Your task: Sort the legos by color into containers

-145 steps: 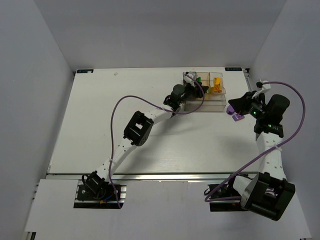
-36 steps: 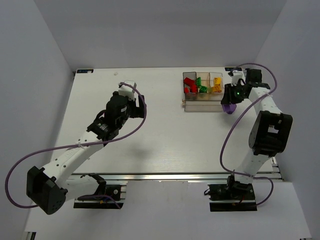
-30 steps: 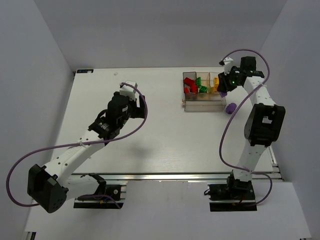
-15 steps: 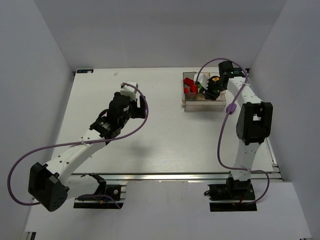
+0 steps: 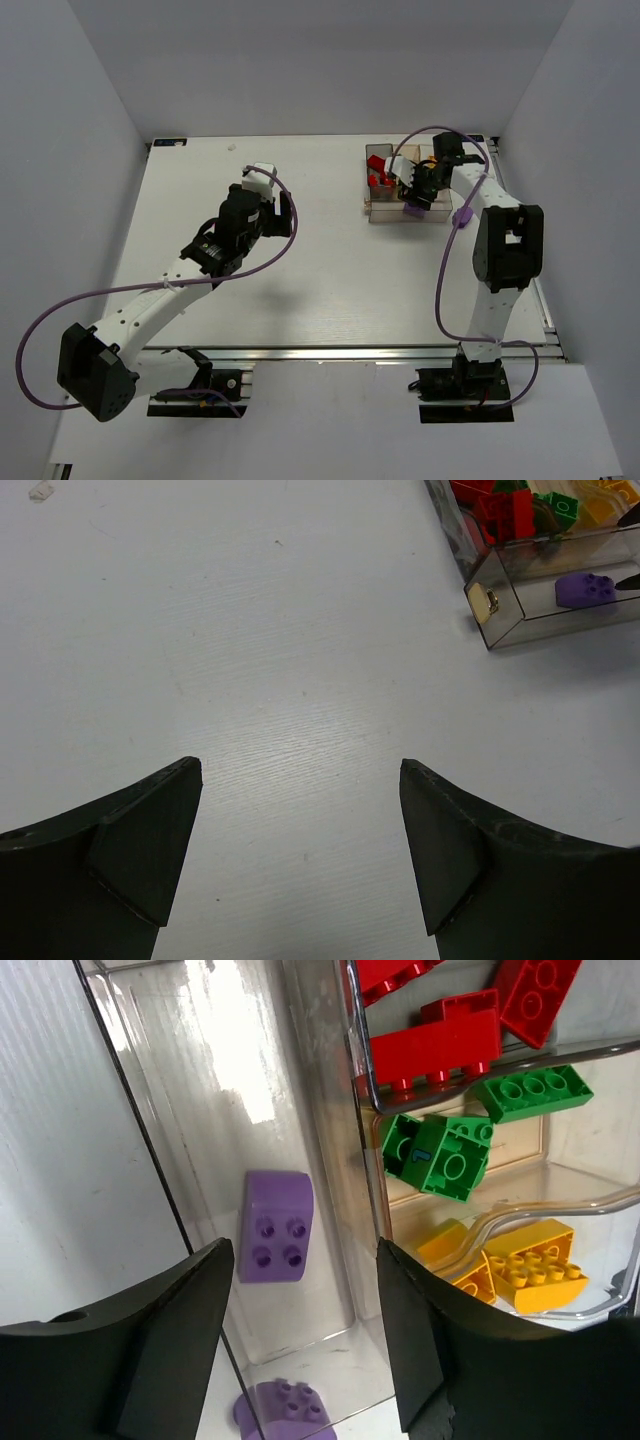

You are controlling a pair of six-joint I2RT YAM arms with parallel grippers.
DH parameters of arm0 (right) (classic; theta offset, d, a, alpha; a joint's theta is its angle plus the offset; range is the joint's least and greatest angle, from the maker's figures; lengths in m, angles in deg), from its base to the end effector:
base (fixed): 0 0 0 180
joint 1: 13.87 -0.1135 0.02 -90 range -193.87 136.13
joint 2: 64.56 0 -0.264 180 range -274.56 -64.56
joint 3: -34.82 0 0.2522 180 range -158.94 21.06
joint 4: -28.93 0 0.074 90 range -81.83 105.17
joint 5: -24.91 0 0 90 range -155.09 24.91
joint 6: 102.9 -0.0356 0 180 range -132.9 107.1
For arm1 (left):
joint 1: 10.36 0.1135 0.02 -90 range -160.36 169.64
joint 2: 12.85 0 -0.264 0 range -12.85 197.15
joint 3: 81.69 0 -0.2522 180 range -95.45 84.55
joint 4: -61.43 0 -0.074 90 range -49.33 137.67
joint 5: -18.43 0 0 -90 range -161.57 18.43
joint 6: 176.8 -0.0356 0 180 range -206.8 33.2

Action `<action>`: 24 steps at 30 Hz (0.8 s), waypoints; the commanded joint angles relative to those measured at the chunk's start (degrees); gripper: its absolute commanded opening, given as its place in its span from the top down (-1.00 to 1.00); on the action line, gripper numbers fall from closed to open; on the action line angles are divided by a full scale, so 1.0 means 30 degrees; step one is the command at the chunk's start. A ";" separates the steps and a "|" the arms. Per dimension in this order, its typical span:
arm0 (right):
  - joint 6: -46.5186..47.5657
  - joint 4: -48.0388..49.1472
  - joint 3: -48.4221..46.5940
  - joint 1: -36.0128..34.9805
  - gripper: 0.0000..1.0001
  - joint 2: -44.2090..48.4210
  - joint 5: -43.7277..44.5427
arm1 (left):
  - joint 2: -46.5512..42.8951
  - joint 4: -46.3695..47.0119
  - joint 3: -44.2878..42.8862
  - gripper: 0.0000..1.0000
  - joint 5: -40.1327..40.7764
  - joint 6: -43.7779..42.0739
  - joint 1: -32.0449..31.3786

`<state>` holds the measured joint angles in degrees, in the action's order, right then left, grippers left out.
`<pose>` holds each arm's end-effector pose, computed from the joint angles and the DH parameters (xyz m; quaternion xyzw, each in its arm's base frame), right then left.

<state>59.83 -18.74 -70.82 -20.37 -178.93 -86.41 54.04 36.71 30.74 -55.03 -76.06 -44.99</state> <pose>0.4332 0.0624 0.2264 -0.6411 0.6906 -0.0069 0.3347 0.2257 -0.1436 0.3153 0.0952 0.8284 -0.0964 0.5435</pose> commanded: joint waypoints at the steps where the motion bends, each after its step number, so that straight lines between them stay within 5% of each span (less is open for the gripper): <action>1: -0.1299 0.1691 0.0362 -0.0030 -0.31 0.1558 -0.0275 | -0.0237 0.0109 0.0121 -0.79 0.0172 -0.0124 0.0001; 5: -0.6677 0.5429 0.1436 0.0116 -0.35 0.2874 0.2225 | -0.0354 0.0109 0.0121 -0.79 0.0260 -0.0124 0.0001; 7: -1.4020 1.1032 0.3194 0.0465 -0.78 0.4862 0.4926 | -0.0500 0.0138 0.0121 -0.79 0.0289 -0.0124 0.0001; 8: -1.6890 1.2664 0.4189 0.0584 -0.78 0.5450 0.9551 | -0.0501 0.0138 0.0121 -0.79 0.0231 -0.0124 0.0001; 9: -1.8920 1.3174 0.5563 0.1079 -0.62 0.6413 1.0844 | -0.0559 0.0167 0.0121 -0.79 0.0115 -0.0095 0.0001; 14: -2.4637 0.5028 0.3530 0.1933 0.03 0.6132 0.9654 | -0.0764 0.0197 0.0121 -0.79 -0.0150 -0.0065 0.0001; 18: -2.7577 0.2198 0.2764 0.3104 0.14 0.5661 0.9916 | -0.0852 0.0226 0.0121 -0.79 -0.0267 -0.0036 0.0001; 22: -3.0040 0.1141 0.2124 0.3835 -0.63 0.5136 1.1325 | -0.0882 0.0284 0.0150 -0.79 -0.0355 -0.0007 0.0001; 24: -3.1296 0.0438 0.1623 0.4012 -0.78 0.4290 1.1562 | -0.0940 0.0255 0.0150 -0.79 -0.0326 -0.0006 0.0001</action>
<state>-23.71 -12.01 -62.07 -9.18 -163.69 -55.00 53.19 36.80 30.74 -55.49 -76.06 -44.99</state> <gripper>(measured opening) 0.874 0.895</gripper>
